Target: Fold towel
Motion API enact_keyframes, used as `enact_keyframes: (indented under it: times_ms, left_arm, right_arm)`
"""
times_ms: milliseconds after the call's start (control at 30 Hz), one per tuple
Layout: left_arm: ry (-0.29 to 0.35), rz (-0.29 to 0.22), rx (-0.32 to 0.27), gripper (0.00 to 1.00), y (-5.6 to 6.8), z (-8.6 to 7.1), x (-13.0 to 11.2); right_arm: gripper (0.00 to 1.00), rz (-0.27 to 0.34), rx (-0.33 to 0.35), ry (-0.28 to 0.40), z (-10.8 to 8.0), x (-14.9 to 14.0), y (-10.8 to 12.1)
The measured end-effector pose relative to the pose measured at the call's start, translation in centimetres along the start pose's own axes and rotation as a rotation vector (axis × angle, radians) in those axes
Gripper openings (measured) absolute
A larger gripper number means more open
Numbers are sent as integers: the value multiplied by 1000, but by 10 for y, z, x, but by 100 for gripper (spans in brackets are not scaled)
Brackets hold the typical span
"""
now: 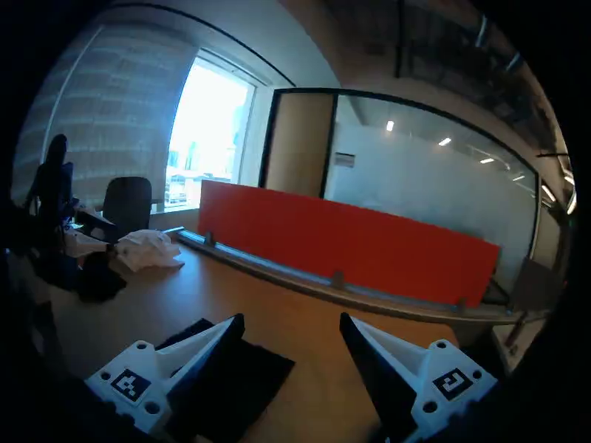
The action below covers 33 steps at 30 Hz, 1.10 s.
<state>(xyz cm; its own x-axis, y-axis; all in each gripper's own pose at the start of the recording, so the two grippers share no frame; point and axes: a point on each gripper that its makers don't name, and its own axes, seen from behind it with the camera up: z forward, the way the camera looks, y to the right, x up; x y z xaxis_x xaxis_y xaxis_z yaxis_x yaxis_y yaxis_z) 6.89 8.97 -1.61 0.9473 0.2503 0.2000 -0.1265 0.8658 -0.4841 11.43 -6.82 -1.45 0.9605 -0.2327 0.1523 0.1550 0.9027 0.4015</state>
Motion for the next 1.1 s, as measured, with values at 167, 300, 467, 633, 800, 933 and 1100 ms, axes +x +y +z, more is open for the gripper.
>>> enact_keyframes:
  times_ms: [167, 300, 467, 633, 800, 933, 1100]
  left_arm:
    - [-27, 24, -38, 93, 9, 1, -3]
    - [-53, 35, -71, 93, 17, 1, -11]
    - [-97, 25, -124, 93, 29, 4, -28]
    - [-127, 34, -167, 93, 40, 4, -38]
    - [-159, 53, -199, 93, 47, 4, -51]
    - [-177, 63, -217, 93, 51, 5, -60]
    - [-194, 59, -234, 93, 58, 7, -70]
  right_arm:
    - [100, -15, 54, -48, -2, -11, -12]
    - [100, -25, 97, -102, -4, -25, -21]
    - [100, -25, 142, -163, -6, -41, -29]
    - [100, -48, 176, -198, -6, -52, -36]
    - [100, -60, 217, -224, -7, -58, -45]
    - [100, -50, 245, -245, -7, -63, -50]
    - [100, -45, 255, -266, -5, -74, -54]
